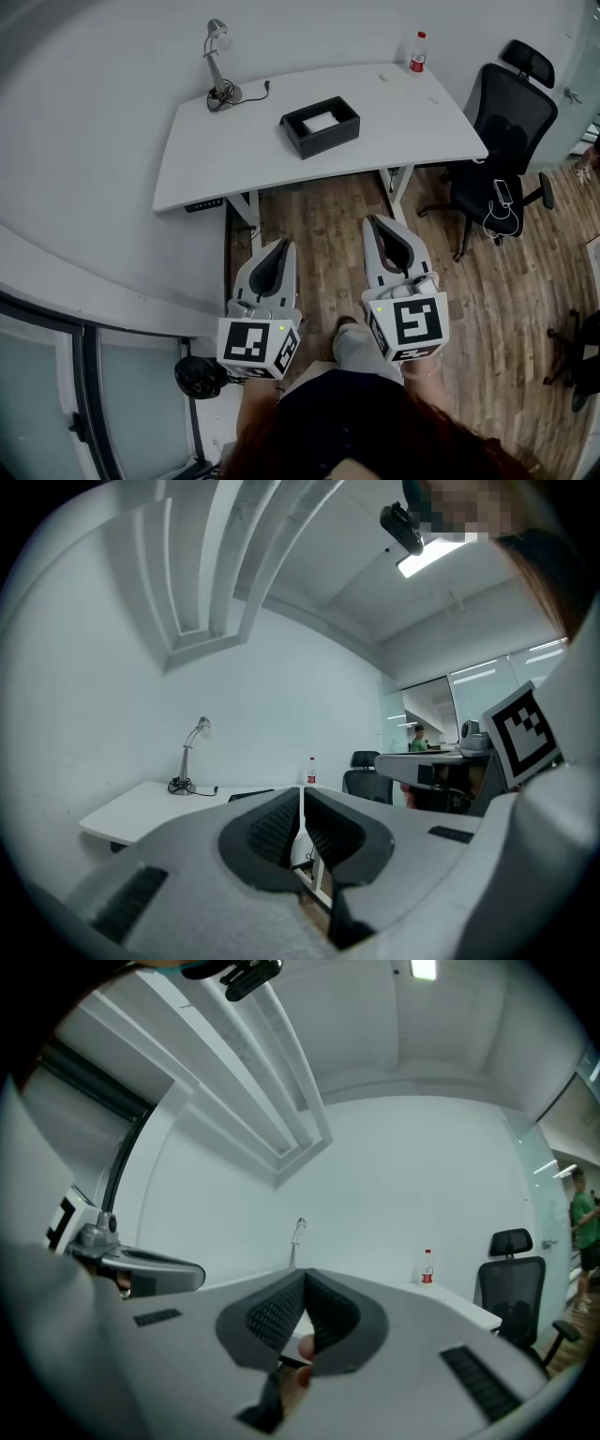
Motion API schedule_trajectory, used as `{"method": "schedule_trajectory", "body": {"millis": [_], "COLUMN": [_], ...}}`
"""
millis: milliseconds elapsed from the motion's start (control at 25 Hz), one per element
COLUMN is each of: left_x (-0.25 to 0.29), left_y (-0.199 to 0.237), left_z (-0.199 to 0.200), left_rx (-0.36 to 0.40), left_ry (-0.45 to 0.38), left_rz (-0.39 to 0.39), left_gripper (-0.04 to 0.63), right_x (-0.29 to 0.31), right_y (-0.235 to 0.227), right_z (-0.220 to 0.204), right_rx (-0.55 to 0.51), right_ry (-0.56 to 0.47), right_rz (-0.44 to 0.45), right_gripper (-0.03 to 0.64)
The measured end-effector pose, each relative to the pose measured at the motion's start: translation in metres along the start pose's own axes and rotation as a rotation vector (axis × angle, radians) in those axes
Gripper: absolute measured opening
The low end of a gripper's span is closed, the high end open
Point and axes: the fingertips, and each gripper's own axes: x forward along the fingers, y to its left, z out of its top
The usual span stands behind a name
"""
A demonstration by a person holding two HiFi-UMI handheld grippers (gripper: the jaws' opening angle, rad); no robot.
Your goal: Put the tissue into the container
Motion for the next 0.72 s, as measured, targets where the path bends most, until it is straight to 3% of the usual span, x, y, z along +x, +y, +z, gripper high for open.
{"method": "schedule_trajectory", "body": {"millis": [720], "left_x": [-0.032], "left_y": [-0.025], "left_z": [-0.006], "left_rx": [-0.027], "left_ry": [-0.024], "left_rz": [-0.030], "left_gripper": [0.037], "right_x": [-0.047], "right_y": [0.021], "right_z": [0.002], "right_rx": [-0.055], "right_ry": [0.022], "right_rz": [0.000], "right_gripper": [0.020]}}
